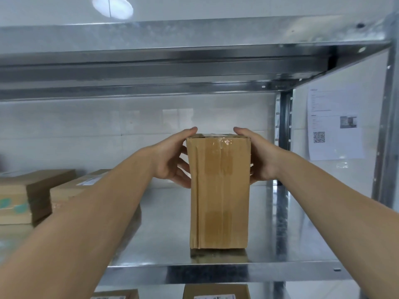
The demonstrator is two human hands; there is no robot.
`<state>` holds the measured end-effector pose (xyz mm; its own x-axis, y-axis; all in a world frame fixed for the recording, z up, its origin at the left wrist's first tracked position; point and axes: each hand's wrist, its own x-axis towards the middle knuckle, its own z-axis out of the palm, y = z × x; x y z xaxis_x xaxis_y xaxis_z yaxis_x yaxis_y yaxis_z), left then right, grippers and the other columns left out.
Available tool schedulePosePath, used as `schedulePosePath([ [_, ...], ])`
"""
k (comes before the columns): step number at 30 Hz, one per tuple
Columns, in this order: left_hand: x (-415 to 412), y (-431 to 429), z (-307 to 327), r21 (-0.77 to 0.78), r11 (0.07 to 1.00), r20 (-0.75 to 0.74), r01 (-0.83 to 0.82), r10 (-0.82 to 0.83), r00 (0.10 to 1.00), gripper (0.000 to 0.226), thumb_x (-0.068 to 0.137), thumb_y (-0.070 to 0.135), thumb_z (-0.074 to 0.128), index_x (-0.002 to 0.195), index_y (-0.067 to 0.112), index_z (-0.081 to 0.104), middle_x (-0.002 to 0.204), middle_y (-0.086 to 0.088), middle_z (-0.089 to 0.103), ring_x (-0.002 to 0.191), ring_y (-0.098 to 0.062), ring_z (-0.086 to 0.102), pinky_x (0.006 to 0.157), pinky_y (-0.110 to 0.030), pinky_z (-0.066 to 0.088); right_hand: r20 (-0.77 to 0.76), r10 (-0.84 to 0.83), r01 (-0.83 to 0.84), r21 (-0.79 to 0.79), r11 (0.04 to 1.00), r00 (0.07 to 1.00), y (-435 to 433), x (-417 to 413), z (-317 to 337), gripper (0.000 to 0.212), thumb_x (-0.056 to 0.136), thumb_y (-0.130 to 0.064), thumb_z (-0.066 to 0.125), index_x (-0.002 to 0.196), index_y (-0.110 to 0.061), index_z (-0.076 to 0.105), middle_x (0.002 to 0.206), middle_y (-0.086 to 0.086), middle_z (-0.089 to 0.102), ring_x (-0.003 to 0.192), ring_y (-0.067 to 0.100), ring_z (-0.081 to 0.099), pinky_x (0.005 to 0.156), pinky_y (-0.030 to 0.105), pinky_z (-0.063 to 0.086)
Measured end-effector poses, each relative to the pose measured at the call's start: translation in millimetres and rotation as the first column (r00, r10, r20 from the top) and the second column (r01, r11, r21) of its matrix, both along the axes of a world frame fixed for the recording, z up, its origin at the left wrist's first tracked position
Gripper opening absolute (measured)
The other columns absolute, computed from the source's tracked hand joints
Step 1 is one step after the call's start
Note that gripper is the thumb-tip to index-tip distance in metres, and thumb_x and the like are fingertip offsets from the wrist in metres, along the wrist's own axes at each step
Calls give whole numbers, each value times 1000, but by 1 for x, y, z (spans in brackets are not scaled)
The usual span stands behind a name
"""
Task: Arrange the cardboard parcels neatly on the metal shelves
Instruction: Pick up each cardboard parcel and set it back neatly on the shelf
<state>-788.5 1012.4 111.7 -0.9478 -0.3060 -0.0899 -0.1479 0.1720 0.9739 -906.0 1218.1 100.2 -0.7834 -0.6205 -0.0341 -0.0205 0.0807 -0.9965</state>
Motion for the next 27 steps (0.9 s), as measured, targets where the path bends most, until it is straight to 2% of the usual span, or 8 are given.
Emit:
schedulePosePath([
  [2, 0, -1, -2, -16, 1000, 46, 14, -13, 999, 74, 85, 70, 58, 132, 13, 63, 136, -29, 59, 108, -55, 66, 81, -63, 58, 17, 20, -20, 32, 999, 1000, 0, -3, -1, 51, 90, -70, 54, 100, -21, 66, 87, 12, 61, 65, 28, 60, 71, 48, 58],
  [5, 0, -5, -3, 1, 1000, 58, 25, -25, 998, 73, 85, 64, 62, 132, 9, 62, 135, -30, 60, 108, -54, 66, 80, -60, 59, 33, 47, -48, 48, 998, 998, -2, -7, 0, 63, 85, -71, 61, 122, -21, 67, 120, 18, 61, 97, 38, 63, 78, 61, 58],
  [7, -1, -8, -2, 12, 999, 57, 31, -32, 998, 69, 85, 61, 64, 129, 7, 63, 122, -29, 63, 100, -52, 68, 83, -62, 58, 36, 78, -80, 57, 995, 996, -4, -7, 1, 60, 85, -68, 62, 121, -21, 68, 130, 20, 59, 107, 43, 62, 80, 65, 57],
  [10, -2, -9, -1, 28, 999, 56, 33, -35, 998, 66, 81, 56, 69, 126, 7, 63, 111, -23, 61, 88, -48, 69, 79, -58, 59, 28, 116, -118, 86, 989, 993, -5, -8, 3, 49, 86, -61, 61, 113, -20, 68, 124, 22, 65, 102, 43, 66, 82, 63, 57],
  [14, 0, 0, 2, -18, 999, 21, 31, -30, 999, 36, 84, 42, 60, 89, 7, 65, 81, -16, 64, 63, -39, 68, 65, -47, 61, 6, 118, -118, 111, 987, 993, -7, -8, 7, 36, 83, -49, 63, 102, -18, 68, 109, 18, 66, 93, 40, 67, 77, 59, 58],
  [17, -3, 2, 2, -40, 999, 12, 32, -32, 999, 35, 91, 33, 50, 70, 9, 63, 61, -13, 60, 51, -32, 63, 63, -43, 61, 1, 114, -114, 114, 987, 993, -9, -7, 8, 29, 85, -44, 59, 97, -18, 66, 107, 17, 63, 93, 39, 65, 77, 59, 58],
  [23, -9, 0, 0, -18, 998, 30, 66, -65, 997, 35, 92, 29, 49, 72, 7, 68, 77, -16, 65, 64, -37, 67, 57, -41, 60, 5, 130, -130, 103, 986, 991, -11, -6, 9, 26, 89, -40, 55, 83, -17, 64, 100, 15, 65, 86, 37, 65, 76, 56, 58],
  [27, -9, -3, 0, -29, 999, 50, 39, -38, 998, 35, 88, 34, 53, 73, 8, 71, 83, -18, 65, 67, -40, 68, 62, -43, 60, 0, 148, -147, 101, 984, 989, -9, -7, 9, 24, 89, -41, 55, 91, -18, 62, 106, 15, 62, 94, 37, 62, 76, 58, 58],
])
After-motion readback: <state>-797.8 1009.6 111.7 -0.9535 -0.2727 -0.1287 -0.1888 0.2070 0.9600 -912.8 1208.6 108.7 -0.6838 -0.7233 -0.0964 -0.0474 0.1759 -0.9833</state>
